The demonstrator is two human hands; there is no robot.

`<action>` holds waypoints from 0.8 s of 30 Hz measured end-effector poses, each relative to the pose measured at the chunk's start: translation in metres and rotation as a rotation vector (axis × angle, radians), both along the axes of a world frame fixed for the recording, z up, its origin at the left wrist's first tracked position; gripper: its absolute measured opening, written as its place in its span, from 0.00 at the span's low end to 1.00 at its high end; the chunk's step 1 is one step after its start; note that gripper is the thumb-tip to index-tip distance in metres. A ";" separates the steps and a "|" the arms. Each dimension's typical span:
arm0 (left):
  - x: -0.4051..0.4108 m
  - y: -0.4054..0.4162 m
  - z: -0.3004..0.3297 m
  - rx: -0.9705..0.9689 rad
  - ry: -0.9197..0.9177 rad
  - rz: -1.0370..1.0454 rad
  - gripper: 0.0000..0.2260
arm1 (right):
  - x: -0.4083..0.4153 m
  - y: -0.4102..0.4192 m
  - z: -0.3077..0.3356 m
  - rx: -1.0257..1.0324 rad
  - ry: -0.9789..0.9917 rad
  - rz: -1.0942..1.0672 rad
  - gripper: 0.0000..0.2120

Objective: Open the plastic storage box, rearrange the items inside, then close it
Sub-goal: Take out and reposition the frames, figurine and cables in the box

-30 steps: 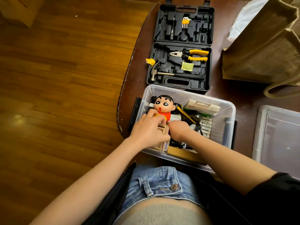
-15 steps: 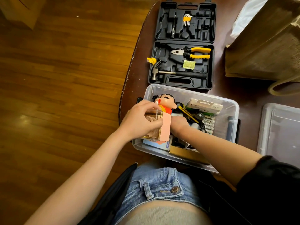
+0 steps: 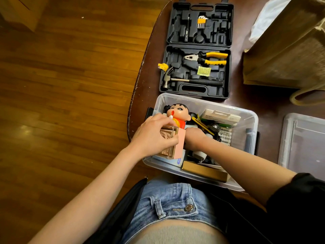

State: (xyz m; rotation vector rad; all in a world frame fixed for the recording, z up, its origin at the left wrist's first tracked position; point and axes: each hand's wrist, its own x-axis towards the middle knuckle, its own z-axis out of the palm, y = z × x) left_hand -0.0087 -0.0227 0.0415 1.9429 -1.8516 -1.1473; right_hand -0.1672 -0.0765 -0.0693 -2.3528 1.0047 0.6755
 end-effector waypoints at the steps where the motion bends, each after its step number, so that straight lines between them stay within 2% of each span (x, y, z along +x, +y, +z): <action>1: 0.000 0.000 0.000 -0.003 -0.004 -0.002 0.14 | -0.002 -0.001 0.002 0.026 -0.032 -0.010 0.11; 6: -0.002 0.002 -0.005 -0.013 -0.013 0.025 0.14 | -0.016 -0.005 0.019 0.168 -0.249 -0.103 0.12; 8: -0.004 0.003 -0.008 -0.024 -0.040 0.024 0.14 | -0.019 -0.008 0.031 0.161 -0.259 -0.104 0.10; 12: -0.012 0.005 -0.013 -0.040 -0.101 0.006 0.16 | -0.032 -0.021 0.062 0.089 -0.106 -0.058 0.09; 15: -0.019 0.008 -0.019 -0.051 -0.159 -0.027 0.18 | -0.060 -0.029 0.082 -0.015 -0.030 -0.138 0.07; 19: -0.026 0.013 -0.031 -0.003 -0.243 -0.069 0.15 | -0.092 -0.026 0.094 -0.170 0.191 -0.149 0.16; 24: -0.030 0.014 -0.036 0.011 -0.285 -0.088 0.15 | -0.098 -0.007 0.068 -0.092 0.402 -0.089 0.06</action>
